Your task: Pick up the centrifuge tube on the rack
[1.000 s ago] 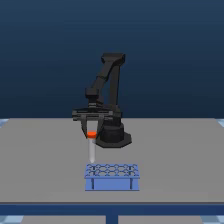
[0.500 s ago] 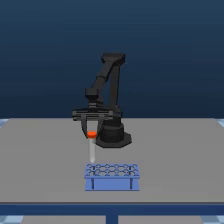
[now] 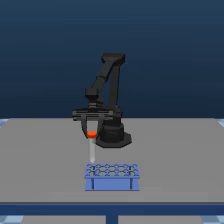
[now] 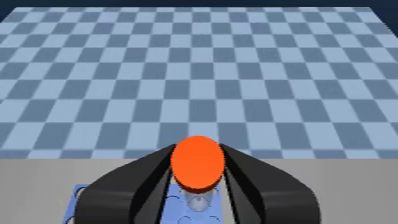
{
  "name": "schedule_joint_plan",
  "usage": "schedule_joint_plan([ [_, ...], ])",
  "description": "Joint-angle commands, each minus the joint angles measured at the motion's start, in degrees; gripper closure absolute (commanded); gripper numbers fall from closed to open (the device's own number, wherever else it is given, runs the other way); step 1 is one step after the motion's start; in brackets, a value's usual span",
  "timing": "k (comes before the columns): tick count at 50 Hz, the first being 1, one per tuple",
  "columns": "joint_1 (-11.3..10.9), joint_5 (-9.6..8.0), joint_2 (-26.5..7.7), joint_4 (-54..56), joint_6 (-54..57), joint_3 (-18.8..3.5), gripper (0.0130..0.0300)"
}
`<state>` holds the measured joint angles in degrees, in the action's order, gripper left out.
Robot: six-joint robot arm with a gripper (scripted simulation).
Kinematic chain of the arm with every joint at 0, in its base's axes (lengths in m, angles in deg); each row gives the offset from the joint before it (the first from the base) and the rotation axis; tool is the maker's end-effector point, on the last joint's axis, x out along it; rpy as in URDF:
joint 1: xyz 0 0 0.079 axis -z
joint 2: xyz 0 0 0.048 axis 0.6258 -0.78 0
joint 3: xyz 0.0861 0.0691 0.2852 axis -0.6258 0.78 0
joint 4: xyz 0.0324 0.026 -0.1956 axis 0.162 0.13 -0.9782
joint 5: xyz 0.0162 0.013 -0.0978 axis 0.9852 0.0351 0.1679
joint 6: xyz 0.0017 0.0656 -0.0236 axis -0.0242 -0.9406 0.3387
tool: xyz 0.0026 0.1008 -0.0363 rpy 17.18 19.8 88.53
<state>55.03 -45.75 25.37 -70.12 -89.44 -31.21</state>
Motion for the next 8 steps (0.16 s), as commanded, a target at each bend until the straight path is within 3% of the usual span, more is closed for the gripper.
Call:
schedule_joint_plan([
  [1,0.0,-0.04,0.0,0.0,0.0,0.0,0.0300],
  [8,0.0,-0.04,0.0,0.0,0.0,0.0,0.0300],
])
